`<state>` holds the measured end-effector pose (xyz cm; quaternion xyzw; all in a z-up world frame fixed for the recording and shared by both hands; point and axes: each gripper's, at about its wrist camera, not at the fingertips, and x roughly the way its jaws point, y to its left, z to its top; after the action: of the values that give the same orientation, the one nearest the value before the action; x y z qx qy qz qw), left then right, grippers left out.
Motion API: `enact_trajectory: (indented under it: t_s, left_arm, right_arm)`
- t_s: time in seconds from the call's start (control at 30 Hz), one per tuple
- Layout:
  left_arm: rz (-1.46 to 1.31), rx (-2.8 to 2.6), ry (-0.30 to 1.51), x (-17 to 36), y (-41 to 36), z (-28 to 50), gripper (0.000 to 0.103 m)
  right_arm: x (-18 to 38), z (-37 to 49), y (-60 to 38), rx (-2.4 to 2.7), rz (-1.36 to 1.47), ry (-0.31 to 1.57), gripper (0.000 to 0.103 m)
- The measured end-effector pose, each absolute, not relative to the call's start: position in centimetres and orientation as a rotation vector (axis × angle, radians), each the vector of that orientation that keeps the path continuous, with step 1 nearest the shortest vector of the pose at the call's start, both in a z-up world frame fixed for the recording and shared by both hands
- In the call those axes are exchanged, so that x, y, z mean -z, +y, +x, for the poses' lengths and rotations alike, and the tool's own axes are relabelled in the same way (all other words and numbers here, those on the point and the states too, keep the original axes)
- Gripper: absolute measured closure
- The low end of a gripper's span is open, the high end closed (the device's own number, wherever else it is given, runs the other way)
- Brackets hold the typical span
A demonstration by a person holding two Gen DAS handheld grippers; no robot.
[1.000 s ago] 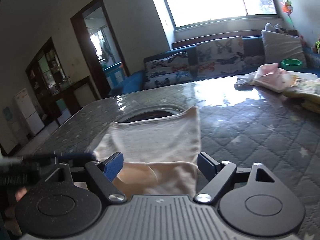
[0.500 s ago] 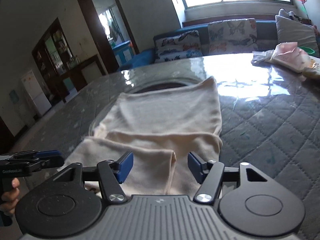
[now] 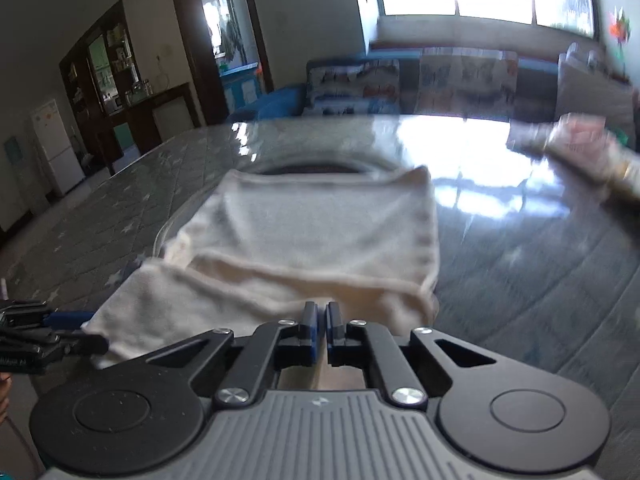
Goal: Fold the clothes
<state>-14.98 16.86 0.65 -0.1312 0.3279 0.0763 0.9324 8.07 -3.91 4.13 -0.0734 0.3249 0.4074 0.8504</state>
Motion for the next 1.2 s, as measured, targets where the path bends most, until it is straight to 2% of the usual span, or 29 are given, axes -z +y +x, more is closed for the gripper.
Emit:
enact_trajectory:
  t_s: [0.03,0.07,0.17,0.2,0.27,0.33,0.37,0.7,0.8,0.9,0.97,1.03,1.2]
  left_arm:
    - [-0.267,-0.155,0.671,-0.7,16.8,-15.0,0.07]
    - [-0.263,-0.155,0.671,-0.7,16.7,-15.0,0.081]
    - [-0.239,-0.157,0.67,-0.9,16.4,-15.0,0.083]
    - [-0.237,-0.156,0.671,-1.0,16.4,-15.1,0.083]
    - [-0.24,-0.161,0.679,-1.1,16.5,-15.2,0.08]
    - [-0.277,-0.156,0.689,-1.4,17.2,-15.4,0.076]
    - [-0.295,-0.154,0.686,-1.7,17.6,-15.5,0.076]
    - [-0.351,-0.195,0.646,-3.8,20.5,-9.8,0.065]
    - [-0.349,-0.196,0.694,-2.6,20.8,-7.7,0.065]
    - [-0.333,-0.198,0.727,-1.4,20.7,-7.0,0.078]
    - [-0.314,-0.197,0.709,-1.3,20.5,-7.3,0.087]
    - [-0.293,-0.201,0.686,-1.6,20.3,-7.6,0.09]
    - [-0.237,-0.227,0.664,-1.7,20.1,-7.6,0.091]
  right_arm:
    - [-4.7,8.2,-3.8,-0.845,-0.166,0.657,0.1]
    - [-5.0,8.3,-3.7,-0.835,-0.167,0.644,0.1]
    - [-4.9,8.9,-3.3,-0.812,-0.191,0.644,0.1]
    - [-4.9,9.0,-3.3,-0.818,-0.197,0.651,0.097]
    - [-4.8,8.9,-3.4,-0.841,-0.197,0.666,0.089]
    - [-4.7,8.5,-3.4,-0.852,-0.209,0.67,0.068]
    - [-4.6,8.3,-3.5,-0.854,-0.219,0.671,0.067]
    - [-2.4,8.3,-4.1,-0.867,-0.175,0.755,0.067]
    - [-2.0,8.4,-3.9,-0.872,-0.17,0.764,0.074]
    - [-2.2,8.2,-3.6,-0.882,-0.189,0.745,0.093]
    - [-2.5,8.0,-3.3,-0.89,-0.207,0.724,0.096]
    - [-2.9,7.8,-2.9,-0.897,-0.227,0.693,0.096]
    - [-3.7,8.5,-1.7,-0.887,-0.261,0.658,0.095]
